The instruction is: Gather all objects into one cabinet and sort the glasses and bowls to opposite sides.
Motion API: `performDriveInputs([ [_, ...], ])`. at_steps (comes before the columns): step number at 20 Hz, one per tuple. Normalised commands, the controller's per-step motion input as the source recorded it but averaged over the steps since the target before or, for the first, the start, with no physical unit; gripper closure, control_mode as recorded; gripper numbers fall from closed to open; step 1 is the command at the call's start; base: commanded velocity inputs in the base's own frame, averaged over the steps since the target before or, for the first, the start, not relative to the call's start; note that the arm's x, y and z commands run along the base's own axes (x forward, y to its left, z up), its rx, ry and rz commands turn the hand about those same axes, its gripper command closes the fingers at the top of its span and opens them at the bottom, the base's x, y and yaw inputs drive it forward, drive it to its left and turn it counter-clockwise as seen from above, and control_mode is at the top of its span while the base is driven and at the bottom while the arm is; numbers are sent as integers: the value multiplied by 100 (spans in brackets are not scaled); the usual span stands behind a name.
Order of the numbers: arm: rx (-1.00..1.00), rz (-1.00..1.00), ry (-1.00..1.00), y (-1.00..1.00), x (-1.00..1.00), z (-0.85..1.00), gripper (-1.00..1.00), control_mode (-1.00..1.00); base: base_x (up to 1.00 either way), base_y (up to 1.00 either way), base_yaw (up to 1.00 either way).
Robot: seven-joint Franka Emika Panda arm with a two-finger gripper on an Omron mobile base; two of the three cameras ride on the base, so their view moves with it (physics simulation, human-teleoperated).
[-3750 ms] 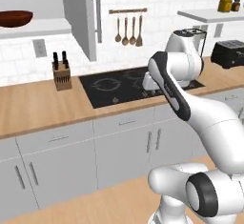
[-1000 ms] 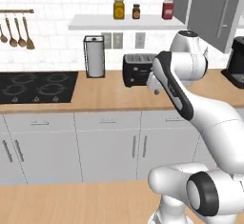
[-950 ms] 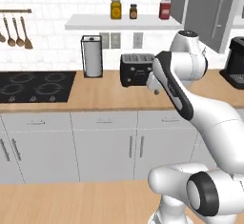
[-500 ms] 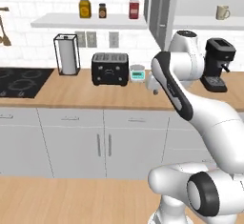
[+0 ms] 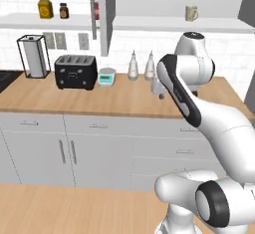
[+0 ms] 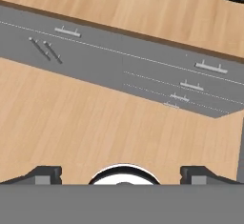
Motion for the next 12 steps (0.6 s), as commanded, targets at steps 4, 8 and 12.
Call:
performDriveInputs([
  [4, 0, 0, 0, 0, 0, 0, -100, 100, 21, -92, 0],
  [8, 0, 0, 0, 0, 0, 0, -100, 100, 0, 0, 0],
  [12, 0, 0, 0, 0, 0, 0, -100, 100, 60, -1, -16],
])
